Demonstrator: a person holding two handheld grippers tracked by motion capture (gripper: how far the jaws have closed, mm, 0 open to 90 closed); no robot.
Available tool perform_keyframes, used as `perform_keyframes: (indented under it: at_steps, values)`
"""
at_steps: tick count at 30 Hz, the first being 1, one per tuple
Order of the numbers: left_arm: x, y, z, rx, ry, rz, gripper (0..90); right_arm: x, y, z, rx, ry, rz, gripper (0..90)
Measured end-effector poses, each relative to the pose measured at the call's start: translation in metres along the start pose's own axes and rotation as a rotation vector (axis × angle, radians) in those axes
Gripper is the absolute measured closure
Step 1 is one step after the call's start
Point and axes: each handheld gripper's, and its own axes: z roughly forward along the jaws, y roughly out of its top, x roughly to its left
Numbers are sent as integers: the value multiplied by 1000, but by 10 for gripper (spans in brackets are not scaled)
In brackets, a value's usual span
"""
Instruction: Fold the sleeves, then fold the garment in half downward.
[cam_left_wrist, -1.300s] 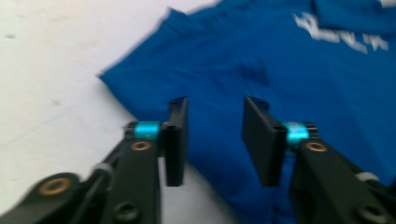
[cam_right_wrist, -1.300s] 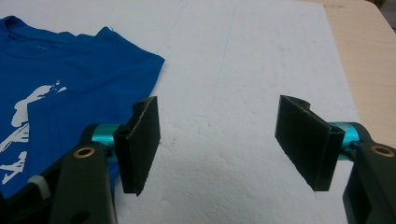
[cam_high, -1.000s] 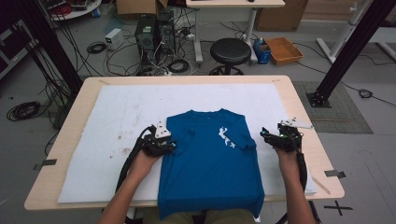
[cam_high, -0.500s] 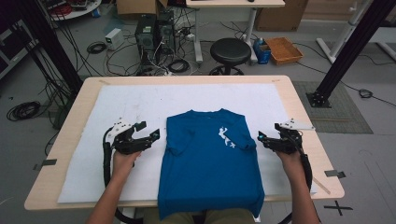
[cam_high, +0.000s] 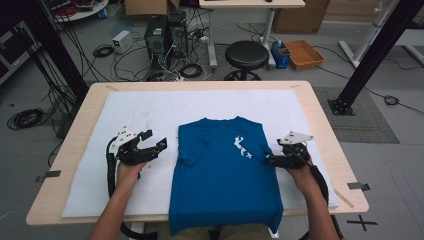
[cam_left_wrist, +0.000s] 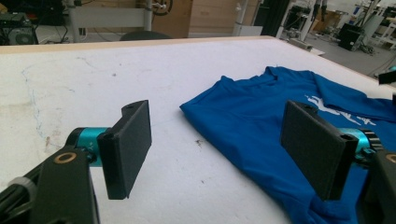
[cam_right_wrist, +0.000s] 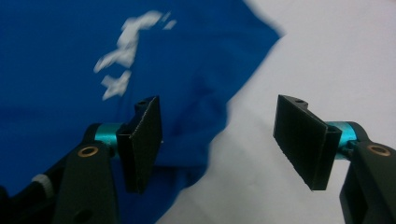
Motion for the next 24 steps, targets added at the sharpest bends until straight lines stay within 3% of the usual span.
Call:
perform_keyframes:
  at_steps: [1, 2, 4, 5, 6, 9, 10, 11, 14, 15, 24]
  values:
    - [0, 0, 1, 5, -2, 4, 251, 3, -1, 1, 34, 5, -33, 328]
    - [-1, -1, 2, 8, -3, 6, 251, 4, -2, 0, 28, 10, -36, 323]
    - [-2, -1, 3, 8, -4, 9, 250, 0, -2, -7, -33, 10, 4, 292]
    - [-3, -1, 3, 11, -4, 5, 250, 0, -2, -7, -33, 10, 4, 292]
    - [-3, -1, 4, 13, -4, 9, 250, -6, -2, -15, -109, 2, 63, 259]
    - [-4, 0, 4, 12, -3, 10, 248, -15, -6, -23, -194, -30, 156, 243]
    - [-3, 0, 4, 9, -1, 5, 248, -15, -6, -23, -194, -30, 156, 243]
    - [-3, 0, 3, 2, 0, -8, 248, -20, -10, -26, -214, -79, 193, 227]
    - [-1, 0, 3, 0, 5, -12, 248, -24, -13, -27, -217, -113, 217, 217]
    - [-1, 0, 3, 3, 5, -12, 246, -27, -15, -29, -232, -133, 245, 217]
    - [-4, -1, 5, 25, 10, 8, 246, -33, -17, -33, -263, -148, 318, 217]
